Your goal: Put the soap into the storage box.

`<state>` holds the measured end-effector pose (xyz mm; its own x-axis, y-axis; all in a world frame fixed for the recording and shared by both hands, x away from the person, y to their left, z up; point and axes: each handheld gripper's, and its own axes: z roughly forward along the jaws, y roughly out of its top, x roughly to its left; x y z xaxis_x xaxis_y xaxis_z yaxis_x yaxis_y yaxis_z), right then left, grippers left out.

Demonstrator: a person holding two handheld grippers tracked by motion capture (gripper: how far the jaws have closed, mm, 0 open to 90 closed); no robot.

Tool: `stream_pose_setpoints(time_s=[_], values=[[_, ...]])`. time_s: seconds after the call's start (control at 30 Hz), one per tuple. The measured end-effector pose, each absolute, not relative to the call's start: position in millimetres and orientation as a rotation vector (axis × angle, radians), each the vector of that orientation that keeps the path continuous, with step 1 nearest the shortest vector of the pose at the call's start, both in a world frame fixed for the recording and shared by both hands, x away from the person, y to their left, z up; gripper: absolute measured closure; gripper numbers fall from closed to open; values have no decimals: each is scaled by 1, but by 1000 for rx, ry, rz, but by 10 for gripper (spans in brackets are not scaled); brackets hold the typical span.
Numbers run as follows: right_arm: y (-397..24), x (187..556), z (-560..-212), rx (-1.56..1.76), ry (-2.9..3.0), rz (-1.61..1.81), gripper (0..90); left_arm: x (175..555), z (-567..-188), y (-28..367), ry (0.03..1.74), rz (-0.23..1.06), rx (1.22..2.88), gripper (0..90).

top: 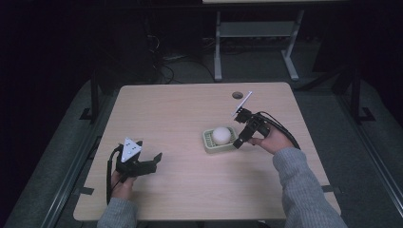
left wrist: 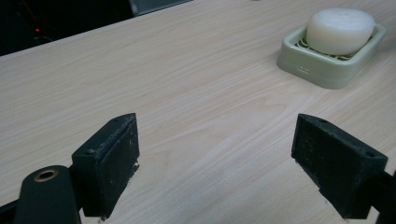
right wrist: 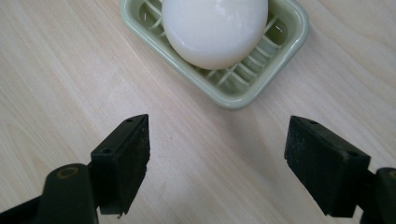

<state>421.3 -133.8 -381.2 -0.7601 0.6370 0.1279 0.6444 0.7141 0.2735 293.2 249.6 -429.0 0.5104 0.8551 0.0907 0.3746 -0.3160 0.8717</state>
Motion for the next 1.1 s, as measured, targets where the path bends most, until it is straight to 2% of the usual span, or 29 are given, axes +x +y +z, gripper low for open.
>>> stream_pose_setpoints(time_s=[1.1], values=[[-165, 387, -399, -1119, -2852, -503, 216, 293, -429, 249, 1012, 713, 1908, 148]])
